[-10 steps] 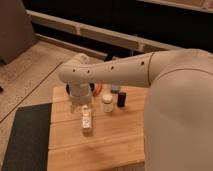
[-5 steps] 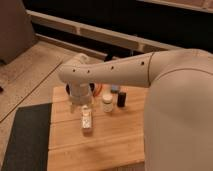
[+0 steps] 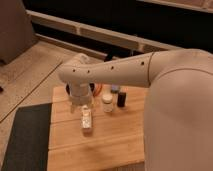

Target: Place the ceramic cup over the eraser

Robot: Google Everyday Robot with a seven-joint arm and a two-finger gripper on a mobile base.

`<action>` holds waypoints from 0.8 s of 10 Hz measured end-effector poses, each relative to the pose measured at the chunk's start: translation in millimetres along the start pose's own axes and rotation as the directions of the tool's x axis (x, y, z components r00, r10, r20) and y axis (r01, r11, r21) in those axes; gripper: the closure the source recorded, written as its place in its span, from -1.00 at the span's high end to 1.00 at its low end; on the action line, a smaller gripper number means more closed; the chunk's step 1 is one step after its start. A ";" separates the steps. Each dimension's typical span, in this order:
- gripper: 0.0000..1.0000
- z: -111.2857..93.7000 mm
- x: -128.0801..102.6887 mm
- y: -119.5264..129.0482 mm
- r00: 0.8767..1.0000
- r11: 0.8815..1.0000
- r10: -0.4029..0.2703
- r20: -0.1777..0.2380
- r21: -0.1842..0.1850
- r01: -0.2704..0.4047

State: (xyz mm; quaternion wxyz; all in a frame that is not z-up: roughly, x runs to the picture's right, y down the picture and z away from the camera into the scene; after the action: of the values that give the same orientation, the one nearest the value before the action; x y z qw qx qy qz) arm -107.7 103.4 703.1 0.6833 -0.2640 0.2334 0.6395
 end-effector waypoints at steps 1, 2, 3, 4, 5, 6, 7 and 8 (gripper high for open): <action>0.30 0.1 0.1 -0.1 1.000 1.000 0.000 0.000 0.000 0.000; 0.30 0.1 -0.2 -0.2 1.000 1.000 -0.001 0.001 0.001 0.001; 0.30 0.4 -2.8 0.5 1.000 1.000 -0.003 0.005 -0.004 0.003; 0.30 3.6 -22.9 0.2 0.999 0.999 -0.021 0.035 -0.030 0.022; 0.30 6.4 -35.4 -4.6 0.998 0.999 -0.031 0.051 -0.035 0.033; 0.30 8.7 -57.0 -12.2 0.995 0.997 -0.057 0.083 -0.048 0.061; 0.30 6.5 -75.6 -18.4 0.988 0.993 -0.093 0.121 -0.057 0.100; 0.30 1.7 -89.8 -22.7 0.980 0.989 -0.123 0.157 -0.065 0.134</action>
State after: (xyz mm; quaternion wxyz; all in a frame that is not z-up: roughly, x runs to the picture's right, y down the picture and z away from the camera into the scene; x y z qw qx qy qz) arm -91.7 36.1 764.8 0.7285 -0.2545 0.1385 0.6207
